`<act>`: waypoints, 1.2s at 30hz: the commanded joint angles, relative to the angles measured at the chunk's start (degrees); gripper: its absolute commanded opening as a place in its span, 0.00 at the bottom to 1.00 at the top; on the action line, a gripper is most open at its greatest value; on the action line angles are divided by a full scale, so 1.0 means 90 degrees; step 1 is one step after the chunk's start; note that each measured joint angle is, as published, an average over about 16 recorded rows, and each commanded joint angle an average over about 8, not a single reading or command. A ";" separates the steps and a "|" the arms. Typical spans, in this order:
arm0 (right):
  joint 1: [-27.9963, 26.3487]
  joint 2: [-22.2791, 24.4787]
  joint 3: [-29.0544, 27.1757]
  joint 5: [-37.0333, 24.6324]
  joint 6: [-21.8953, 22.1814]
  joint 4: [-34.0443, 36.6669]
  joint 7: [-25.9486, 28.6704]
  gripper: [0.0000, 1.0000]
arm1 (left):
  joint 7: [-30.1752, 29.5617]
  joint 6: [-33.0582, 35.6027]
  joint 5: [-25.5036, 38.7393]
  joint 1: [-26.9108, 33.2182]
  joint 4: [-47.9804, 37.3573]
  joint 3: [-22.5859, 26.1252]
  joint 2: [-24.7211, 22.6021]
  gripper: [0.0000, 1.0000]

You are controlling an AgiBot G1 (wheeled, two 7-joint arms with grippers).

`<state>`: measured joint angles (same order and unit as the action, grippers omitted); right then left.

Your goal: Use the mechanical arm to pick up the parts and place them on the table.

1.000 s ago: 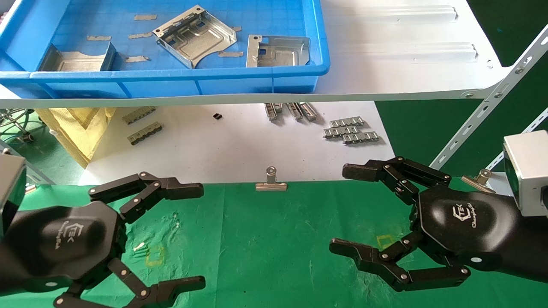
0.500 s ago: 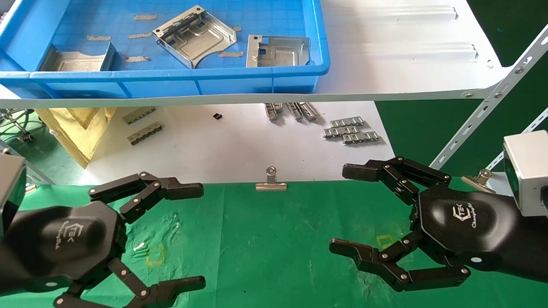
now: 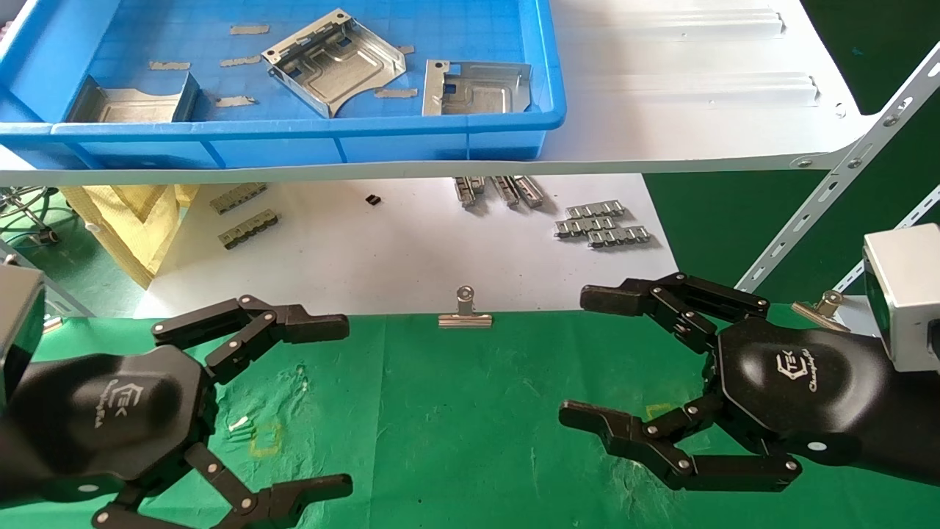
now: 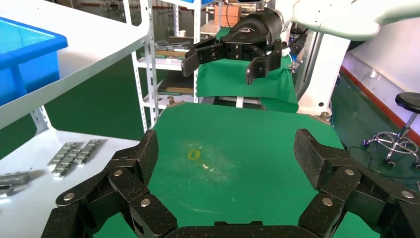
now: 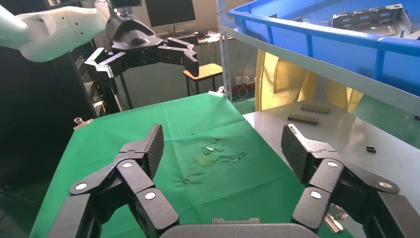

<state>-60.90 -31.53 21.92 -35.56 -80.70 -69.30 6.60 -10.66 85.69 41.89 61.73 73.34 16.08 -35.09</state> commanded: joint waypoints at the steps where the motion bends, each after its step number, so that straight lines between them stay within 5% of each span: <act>1: 0.0000 0.0000 0.0000 0.0000 0.0000 0.0000 0.0000 0.00 | 0.0000 0.0000 0.0000 0.0000 0.0000 0.0000 0.0000 1.00; 36: 0.0000 0.0000 0.0000 0.0000 0.0000 0.0000 0.0000 0.00 | 0.0000 0.0000 0.0000 0.0000 0.0000 0.0000 0.0000 1.00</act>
<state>-60.90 -31.53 21.92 -35.56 -80.70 -69.30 6.60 -10.66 85.69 41.89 61.73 73.34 16.08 -35.09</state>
